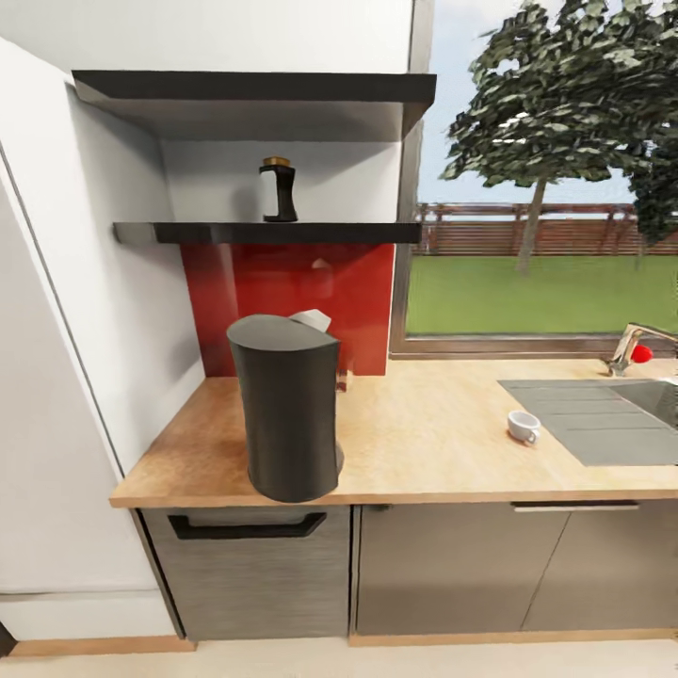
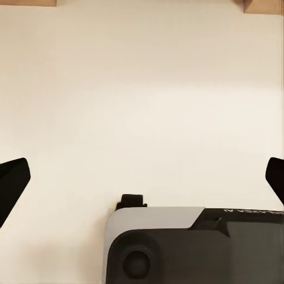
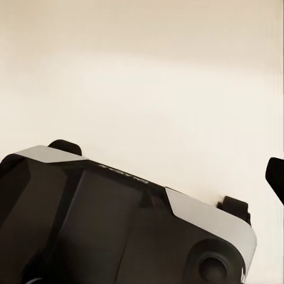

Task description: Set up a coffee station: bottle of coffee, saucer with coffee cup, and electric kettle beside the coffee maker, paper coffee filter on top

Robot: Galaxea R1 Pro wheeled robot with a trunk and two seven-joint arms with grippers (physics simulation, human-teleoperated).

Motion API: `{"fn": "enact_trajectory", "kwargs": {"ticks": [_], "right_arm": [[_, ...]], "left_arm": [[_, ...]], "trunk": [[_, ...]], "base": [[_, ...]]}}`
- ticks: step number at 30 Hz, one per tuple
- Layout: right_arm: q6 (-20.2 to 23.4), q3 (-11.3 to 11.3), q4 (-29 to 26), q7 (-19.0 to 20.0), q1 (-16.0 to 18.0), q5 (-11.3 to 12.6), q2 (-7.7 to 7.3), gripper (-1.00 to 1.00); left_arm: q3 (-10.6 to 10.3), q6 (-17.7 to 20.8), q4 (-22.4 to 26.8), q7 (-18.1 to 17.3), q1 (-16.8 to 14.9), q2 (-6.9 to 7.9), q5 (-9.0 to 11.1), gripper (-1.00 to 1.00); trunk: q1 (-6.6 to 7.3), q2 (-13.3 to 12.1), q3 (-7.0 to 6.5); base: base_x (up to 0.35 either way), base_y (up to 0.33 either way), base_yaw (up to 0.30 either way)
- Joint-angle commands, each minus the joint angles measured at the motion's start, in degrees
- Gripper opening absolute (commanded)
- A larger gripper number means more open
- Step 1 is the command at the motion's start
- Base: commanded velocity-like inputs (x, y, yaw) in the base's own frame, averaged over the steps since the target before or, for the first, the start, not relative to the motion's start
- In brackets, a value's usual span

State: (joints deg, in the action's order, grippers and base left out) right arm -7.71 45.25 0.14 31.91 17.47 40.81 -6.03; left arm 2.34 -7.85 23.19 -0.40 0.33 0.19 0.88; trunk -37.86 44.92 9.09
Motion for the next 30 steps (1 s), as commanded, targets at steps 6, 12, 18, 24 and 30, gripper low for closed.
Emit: {"fn": "enact_trajectory", "kwargs": {"ticks": [6,12,18,24,30], "right_arm": [[-0.2,0.51,0.03,0.2,0.04,0.33,-0.03,1.0],[-0.24,0.54,0.09,0.08,0.02,0.26,-0.05,1.0],[-0.15,0.58,-0.02,0.29,0.05,0.28,-0.06,1.0],[-0.2,0.55,0.03,-0.12,0.06,0.32,-0.03,1.0],[-0.24,0.54,0.03,-0.17,0.04,0.33,-0.04,1.0]], "left_arm": [[0.18,-0.06,0.1,-0.04,0.02,-0.02,0.09,1.0],[0.21,-0.06,0.1,-0.04,0.02,-0.02,0.09,1.0],[0.19,-0.06,0.2,-0.04,0.02,-0.02,0.09,1.0],[-0.32,0.51,6.58,-0.15,0.02,0.02,0.18,1.0],[-0.61,8.94,17.57,-1.44,0.02,-1.54,0.18,1.0]], "trunk": [[-0.01,0.06,0.07],[-0.01,0.06,0.07],[-0.01,0.06,0.07],[-0.01,0.06,0.07],[-0.01,0.06,0.07]], "base": [[-0.028,-0.127,-0.006],[-0.064,-0.018,-0.001],[-0.017,-0.003,0.0],[-0.001,0.0,0.0],[0.0,0.0,0.0]]}}
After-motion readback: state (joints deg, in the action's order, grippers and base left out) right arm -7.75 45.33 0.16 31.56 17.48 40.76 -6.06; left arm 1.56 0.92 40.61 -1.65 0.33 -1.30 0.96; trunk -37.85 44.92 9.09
